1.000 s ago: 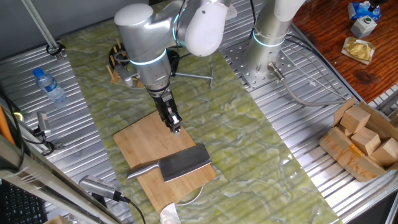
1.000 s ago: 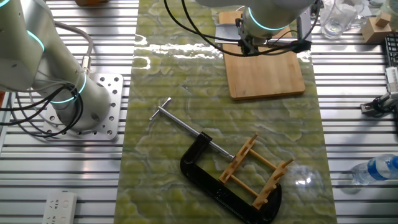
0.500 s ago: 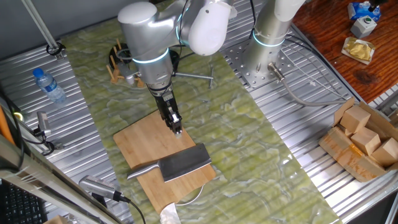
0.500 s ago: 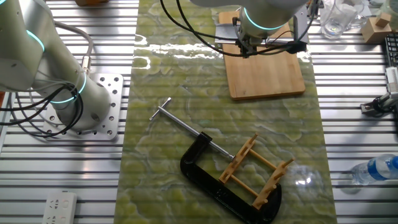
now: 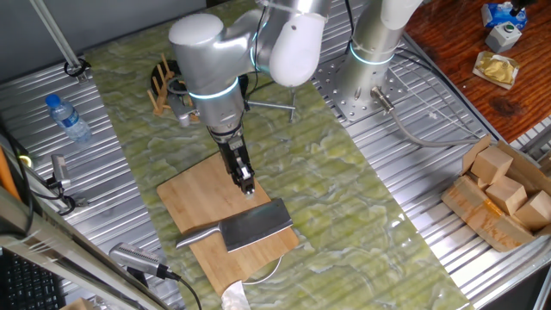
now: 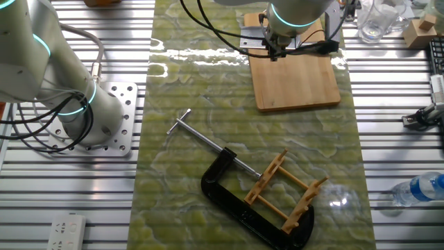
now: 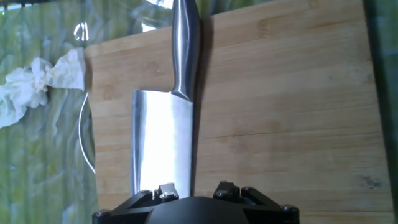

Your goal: Put the knife on the knife rack

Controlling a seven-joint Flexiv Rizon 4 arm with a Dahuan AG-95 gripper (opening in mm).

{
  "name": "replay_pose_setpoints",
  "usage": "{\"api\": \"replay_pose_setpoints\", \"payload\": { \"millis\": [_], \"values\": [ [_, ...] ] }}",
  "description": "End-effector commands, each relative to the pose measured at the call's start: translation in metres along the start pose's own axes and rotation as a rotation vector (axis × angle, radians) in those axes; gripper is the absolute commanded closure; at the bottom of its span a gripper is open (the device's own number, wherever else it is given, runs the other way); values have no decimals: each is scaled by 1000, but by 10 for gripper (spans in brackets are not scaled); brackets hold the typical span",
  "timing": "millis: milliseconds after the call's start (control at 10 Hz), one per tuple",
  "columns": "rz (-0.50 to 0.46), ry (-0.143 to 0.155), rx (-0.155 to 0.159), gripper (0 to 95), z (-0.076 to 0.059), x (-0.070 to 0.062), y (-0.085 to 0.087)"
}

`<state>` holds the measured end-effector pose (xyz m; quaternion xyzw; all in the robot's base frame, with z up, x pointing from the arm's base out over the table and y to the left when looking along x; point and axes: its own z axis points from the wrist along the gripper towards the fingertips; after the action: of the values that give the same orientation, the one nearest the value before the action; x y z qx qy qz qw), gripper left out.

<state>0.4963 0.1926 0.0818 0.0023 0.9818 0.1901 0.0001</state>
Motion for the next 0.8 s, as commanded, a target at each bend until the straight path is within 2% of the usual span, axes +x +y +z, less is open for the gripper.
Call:
{"api": "replay_pose_setpoints", "payload": {
  "millis": [100, 500, 700, 800],
  "values": [
    [12, -6, 2, 570, 5, -1, 5],
    [22, -10, 8, 570, 13, -2, 16],
    [-19, 6, 5, 570, 12, -2, 15],
    [-38, 32, 7, 570, 12, -2, 15]
  ]
}}
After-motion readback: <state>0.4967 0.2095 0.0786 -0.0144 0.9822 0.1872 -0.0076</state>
